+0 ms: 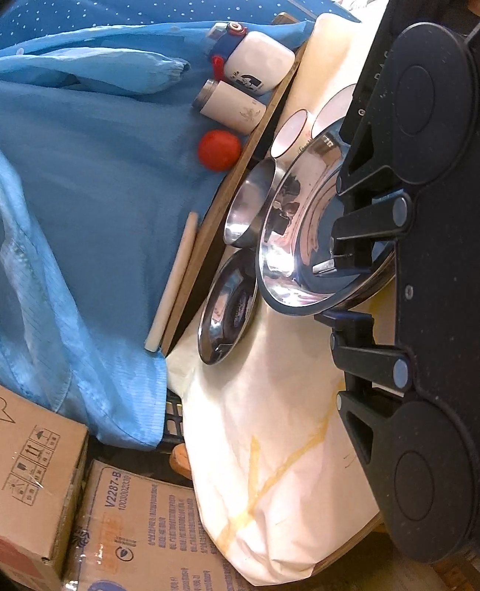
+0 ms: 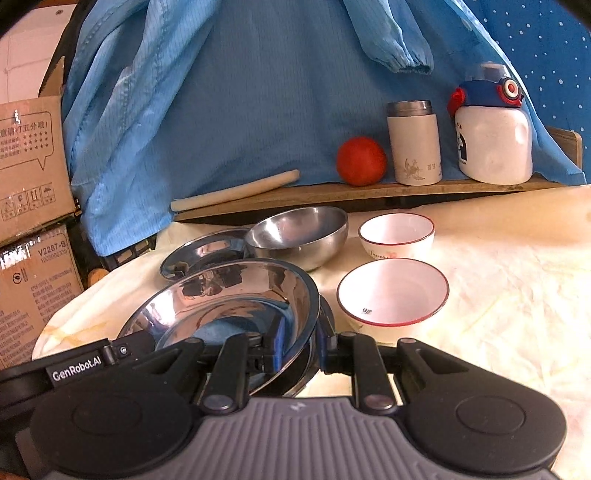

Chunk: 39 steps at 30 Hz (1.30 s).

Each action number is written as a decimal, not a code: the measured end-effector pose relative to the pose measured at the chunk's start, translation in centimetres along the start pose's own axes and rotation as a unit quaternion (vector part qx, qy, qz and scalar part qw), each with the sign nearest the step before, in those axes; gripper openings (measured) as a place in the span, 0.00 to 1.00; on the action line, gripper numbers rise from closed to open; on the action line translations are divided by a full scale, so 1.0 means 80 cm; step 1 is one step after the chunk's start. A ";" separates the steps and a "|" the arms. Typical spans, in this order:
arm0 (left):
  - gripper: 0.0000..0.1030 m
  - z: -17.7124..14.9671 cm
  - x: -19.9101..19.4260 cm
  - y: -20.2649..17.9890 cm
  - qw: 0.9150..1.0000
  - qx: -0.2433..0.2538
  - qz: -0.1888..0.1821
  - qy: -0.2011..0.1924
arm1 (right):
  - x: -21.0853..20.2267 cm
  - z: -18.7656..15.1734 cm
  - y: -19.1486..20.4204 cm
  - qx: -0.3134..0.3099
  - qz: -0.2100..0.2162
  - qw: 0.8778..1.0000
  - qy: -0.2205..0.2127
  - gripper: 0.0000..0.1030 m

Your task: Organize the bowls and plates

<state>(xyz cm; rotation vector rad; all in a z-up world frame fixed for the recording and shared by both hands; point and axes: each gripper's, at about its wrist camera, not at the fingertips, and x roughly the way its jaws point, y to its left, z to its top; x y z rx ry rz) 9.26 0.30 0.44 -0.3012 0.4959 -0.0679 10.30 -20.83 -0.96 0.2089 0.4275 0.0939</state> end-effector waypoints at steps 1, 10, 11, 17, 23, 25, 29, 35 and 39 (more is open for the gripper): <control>0.18 0.000 0.001 0.000 1.000 0.001 0.001 0.000 | 0.001 -0.001 0.000 -0.001 0.000 1.000 0.001 0.20; 0.19 -0.001 0.007 -0.004 1.000 0.016 0.011 -0.003 | 0.008 -0.005 0.004 -0.015 -0.005 1.000 0.002 0.22; 0.19 -0.001 0.007 -0.005 1.000 0.018 0.011 -0.003 | 0.009 -0.005 0.005 -0.019 -0.007 1.000 0.002 0.23; 0.22 -0.001 0.010 -0.008 1.000 0.030 0.011 0.001 | 0.010 -0.008 0.012 -0.043 -0.018 0.999 -0.003 0.31; 0.25 -0.004 0.016 -0.005 0.999 0.028 0.005 0.016 | 0.011 -0.009 0.012 -0.051 -0.025 0.998 -0.003 0.37; 0.25 -0.004 0.017 -0.003 1.000 0.023 0.003 0.016 | 0.012 -0.010 0.012 -0.054 -0.026 0.998 -0.003 0.39; 0.29 -0.002 0.014 0.001 1.000 0.015 0.003 0.011 | 0.010 -0.013 0.012 -0.059 -0.023 0.998 -0.008 0.56; 0.55 0.008 0.007 0.013 1.000 -0.005 0.017 -0.016 | -0.001 -0.010 0.013 -0.056 -0.002 0.998 -0.025 0.86; 0.71 0.021 0.005 0.025 0.999 -0.009 0.032 -0.038 | -0.005 -0.005 0.013 -0.049 0.007 0.998 -0.039 0.98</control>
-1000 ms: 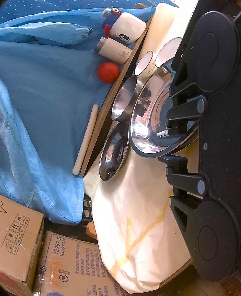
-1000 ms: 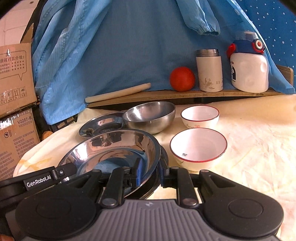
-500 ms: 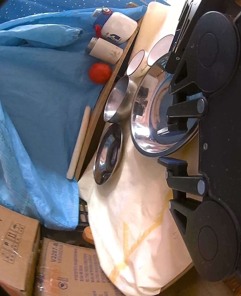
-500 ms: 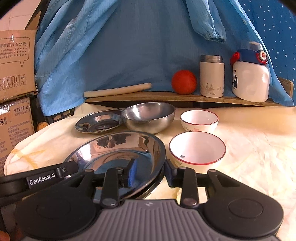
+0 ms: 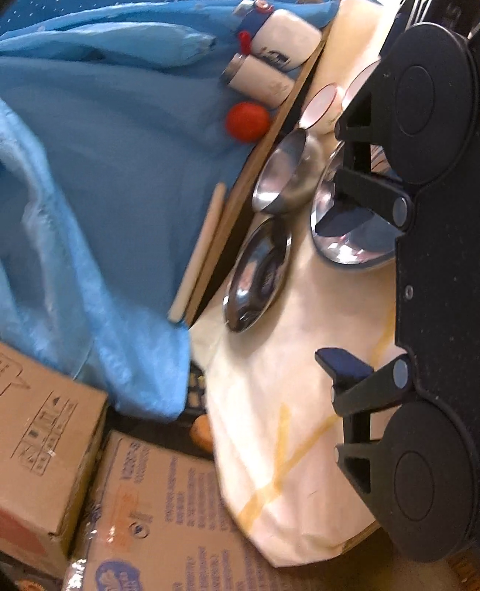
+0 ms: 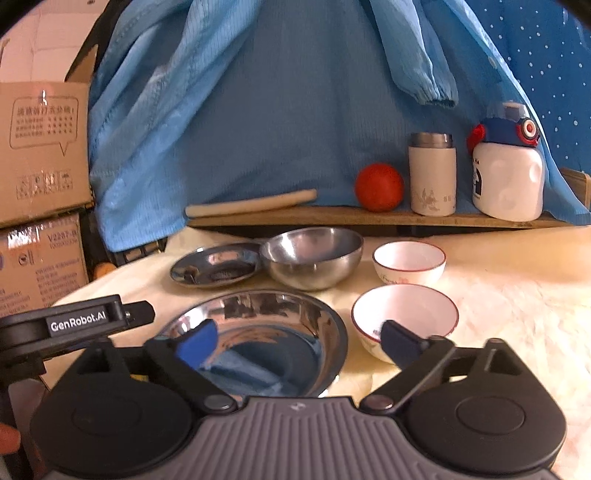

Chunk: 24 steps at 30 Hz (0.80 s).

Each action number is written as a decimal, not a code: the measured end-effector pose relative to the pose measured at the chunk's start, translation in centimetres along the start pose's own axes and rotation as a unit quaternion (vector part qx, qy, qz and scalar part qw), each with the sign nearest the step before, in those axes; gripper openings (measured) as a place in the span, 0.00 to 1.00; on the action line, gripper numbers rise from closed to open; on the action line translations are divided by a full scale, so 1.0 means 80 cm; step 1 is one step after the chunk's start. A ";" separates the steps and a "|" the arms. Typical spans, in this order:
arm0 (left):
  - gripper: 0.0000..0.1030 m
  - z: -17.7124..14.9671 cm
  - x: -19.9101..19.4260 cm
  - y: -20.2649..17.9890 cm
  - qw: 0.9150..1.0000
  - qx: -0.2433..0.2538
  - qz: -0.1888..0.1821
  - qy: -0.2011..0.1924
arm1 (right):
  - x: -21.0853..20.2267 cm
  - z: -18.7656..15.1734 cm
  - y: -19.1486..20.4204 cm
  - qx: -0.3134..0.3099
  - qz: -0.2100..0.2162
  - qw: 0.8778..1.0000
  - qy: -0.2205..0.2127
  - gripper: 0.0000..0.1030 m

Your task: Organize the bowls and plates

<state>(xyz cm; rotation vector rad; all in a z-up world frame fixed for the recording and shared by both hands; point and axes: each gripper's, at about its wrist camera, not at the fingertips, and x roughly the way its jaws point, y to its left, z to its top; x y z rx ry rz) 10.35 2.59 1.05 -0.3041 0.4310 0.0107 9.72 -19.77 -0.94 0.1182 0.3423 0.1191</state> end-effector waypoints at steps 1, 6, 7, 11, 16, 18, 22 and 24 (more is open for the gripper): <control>0.77 0.004 0.001 0.003 1.000 0.002 0.003 -0.001 | 0.000 0.001 0.000 0.002 0.002 1.000 -0.002 0.99; 0.96 0.021 0.011 0.018 1.000 -0.007 0.010 -0.001 | 0.006 0.003 0.002 0.002 0.002 1.000 -0.003 1.00; 0.97 0.024 0.015 0.022 1.000 -0.009 0.010 0.002 | 0.007 0.004 0.003 0.002 0.002 1.000 -0.003 1.00; 0.99 0.033 0.027 0.031 1.000 -0.005 0.018 0.005 | 0.013 0.006 0.003 0.004 0.010 1.000 -0.002 1.00; 0.99 0.045 0.043 0.036 1.000 0.013 0.025 0.004 | 0.022 0.011 0.007 0.002 0.025 1.000 0.003 1.00; 0.99 0.053 0.052 0.038 0.999 0.020 0.023 0.008 | 0.026 0.017 0.011 -0.001 0.033 0.999 0.001 1.00; 0.99 0.070 0.074 0.045 0.999 0.033 0.008 0.030 | 0.039 0.031 0.020 -0.003 0.051 0.999 0.000 1.00; 0.99 0.078 0.092 0.051 0.998 0.035 -0.006 0.057 | 0.049 0.037 0.025 -0.001 0.063 0.998 0.003 1.00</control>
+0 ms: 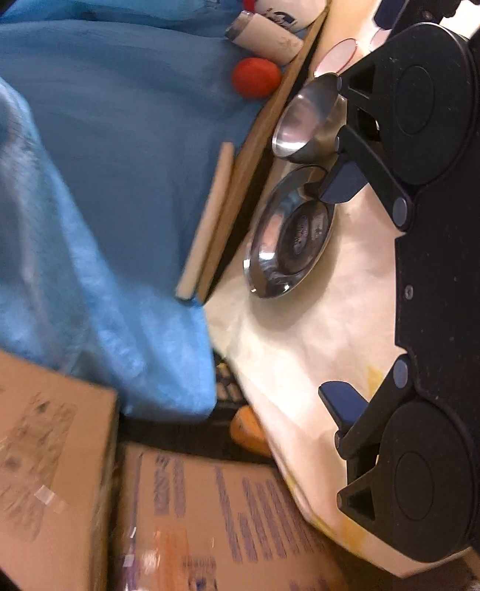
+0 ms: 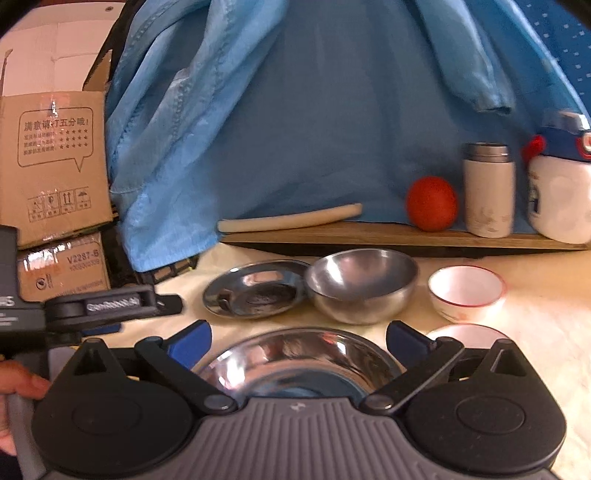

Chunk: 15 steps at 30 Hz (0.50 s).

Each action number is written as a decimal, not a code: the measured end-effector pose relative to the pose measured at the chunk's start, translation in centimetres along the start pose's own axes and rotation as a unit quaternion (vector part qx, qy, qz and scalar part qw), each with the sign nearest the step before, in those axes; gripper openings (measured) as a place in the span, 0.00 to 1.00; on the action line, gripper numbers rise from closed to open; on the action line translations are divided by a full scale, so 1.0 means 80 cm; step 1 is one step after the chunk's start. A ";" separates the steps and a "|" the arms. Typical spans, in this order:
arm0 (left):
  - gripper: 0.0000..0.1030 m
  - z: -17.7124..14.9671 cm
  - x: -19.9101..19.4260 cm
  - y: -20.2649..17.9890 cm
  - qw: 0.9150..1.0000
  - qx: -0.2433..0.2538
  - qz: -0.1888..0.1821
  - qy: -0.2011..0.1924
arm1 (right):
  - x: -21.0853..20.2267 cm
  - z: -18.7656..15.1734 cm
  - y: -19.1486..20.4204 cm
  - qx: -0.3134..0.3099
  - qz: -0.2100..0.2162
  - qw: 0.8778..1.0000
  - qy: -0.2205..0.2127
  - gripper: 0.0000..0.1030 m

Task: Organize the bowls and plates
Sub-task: 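Open the right gripper and move both grippers toward the small logo dish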

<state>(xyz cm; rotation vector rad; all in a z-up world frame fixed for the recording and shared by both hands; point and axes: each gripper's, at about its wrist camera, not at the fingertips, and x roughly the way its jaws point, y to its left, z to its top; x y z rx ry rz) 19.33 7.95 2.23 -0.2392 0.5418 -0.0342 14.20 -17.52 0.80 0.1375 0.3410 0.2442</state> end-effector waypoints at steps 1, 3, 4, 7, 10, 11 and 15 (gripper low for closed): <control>0.99 0.003 0.008 0.004 1.000 -0.003 -0.003 0.011 | 0.005 0.003 0.002 0.002 0.006 1.000 0.002 1.00; 0.99 0.009 0.022 0.013 1.000 -0.013 -0.007 0.024 | 0.015 0.006 0.007 0.004 0.014 1.000 0.004 1.00; 0.99 0.012 0.028 0.018 0.999 -0.018 -0.007 0.028 | 0.020 0.008 0.009 0.004 0.016 1.000 0.005 1.00; 0.99 0.022 0.044 0.027 0.999 -0.025 -0.009 0.038 | 0.035 0.014 0.015 0.004 0.023 1.000 0.011 1.00; 0.99 0.032 0.060 0.030 0.998 -0.023 -0.017 0.052 | 0.051 0.022 0.019 0.013 0.041 0.999 0.025 1.00; 0.99 0.035 0.065 0.031 0.998 -0.021 -0.019 0.056 | 0.056 0.025 0.019 0.016 0.045 0.998 0.028 1.00; 0.99 0.044 0.083 0.030 0.998 -0.011 -0.020 0.062 | 0.075 0.029 0.023 0.014 0.043 0.998 0.038 1.00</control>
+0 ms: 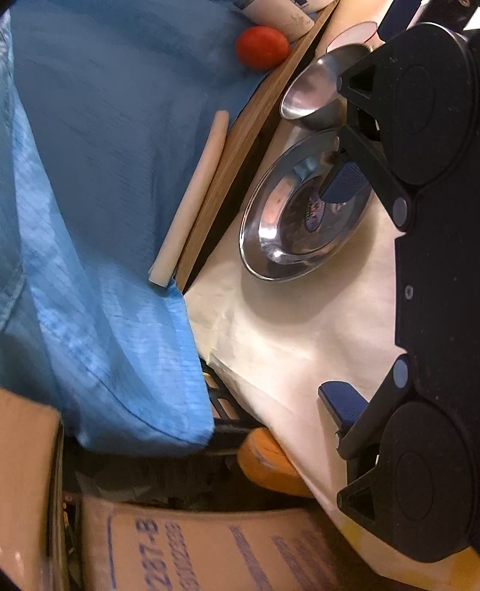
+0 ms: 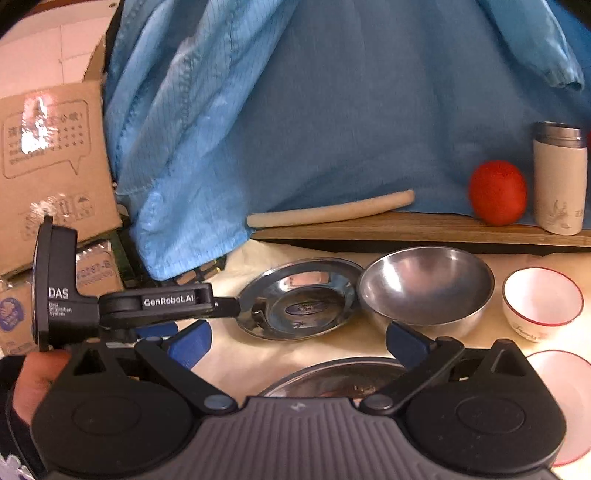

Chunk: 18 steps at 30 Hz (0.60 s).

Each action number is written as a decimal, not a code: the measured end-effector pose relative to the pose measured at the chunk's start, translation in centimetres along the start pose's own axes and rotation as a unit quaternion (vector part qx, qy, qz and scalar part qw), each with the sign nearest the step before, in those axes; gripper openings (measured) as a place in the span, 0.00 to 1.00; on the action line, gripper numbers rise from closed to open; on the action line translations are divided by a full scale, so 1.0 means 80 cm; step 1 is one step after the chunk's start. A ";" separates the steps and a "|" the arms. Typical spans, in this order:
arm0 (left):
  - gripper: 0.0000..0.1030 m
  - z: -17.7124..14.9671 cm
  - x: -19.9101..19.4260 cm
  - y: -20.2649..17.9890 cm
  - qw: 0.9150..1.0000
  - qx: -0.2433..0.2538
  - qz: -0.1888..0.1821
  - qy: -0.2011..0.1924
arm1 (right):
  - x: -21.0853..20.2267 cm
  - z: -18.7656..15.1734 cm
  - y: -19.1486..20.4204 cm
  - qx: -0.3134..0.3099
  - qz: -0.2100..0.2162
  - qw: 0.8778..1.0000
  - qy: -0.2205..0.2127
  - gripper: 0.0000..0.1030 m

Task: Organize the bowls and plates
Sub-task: 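Open the right gripper and move both grippers toward the small logo dish, then grasp the small logo dish rim with the right gripper while left grips it too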

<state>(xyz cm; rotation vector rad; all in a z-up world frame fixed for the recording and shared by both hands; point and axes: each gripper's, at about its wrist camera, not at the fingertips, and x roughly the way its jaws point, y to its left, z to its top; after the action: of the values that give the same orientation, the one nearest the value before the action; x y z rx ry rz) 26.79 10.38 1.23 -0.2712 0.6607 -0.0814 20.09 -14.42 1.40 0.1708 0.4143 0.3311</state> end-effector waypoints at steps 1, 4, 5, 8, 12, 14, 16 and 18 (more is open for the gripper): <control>0.99 0.002 0.005 0.000 1.000 0.003 0.000 0.001 | 0.004 0.000 0.000 0.000 -0.004 1.000 0.003 1.00; 0.99 0.008 0.017 -0.003 1.000 0.010 0.000 0.004 | 0.018 -0.002 -0.002 0.006 -0.008 1.000 0.016 1.00; 0.99 0.010 0.021 -0.004 1.000 0.012 0.000 0.005 | 0.021 -0.002 -0.003 0.009 -0.009 1.000 0.020 1.00; 0.99 0.016 0.034 -0.007 1.000 0.020 -0.001 0.004 | 0.031 0.000 -0.006 0.020 -0.007 0.999 0.030 1.00; 0.99 0.024 0.044 -0.006 1.000 0.019 -0.011 0.001 | 0.044 0.006 -0.007 0.025 -0.003 0.999 0.044 1.00; 0.99 0.028 0.050 -0.002 1.000 0.008 -0.018 0.001 | 0.052 0.009 -0.005 0.020 -0.003 0.998 0.054 1.00; 0.99 0.031 0.052 0.001 1.000 0.000 -0.024 -0.001 | 0.059 0.013 -0.003 0.015 -0.003 0.998 0.063 0.99; 0.99 0.031 0.053 0.002 1.000 -0.001 -0.030 -0.002 | 0.065 0.017 -0.003 0.017 0.001 0.997 0.070 0.99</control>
<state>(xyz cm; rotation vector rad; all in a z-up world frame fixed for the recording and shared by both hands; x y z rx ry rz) 31.62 10.43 0.53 -0.2927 0.6497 -0.1377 25.22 -12.98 0.66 0.1809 0.5588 0.3387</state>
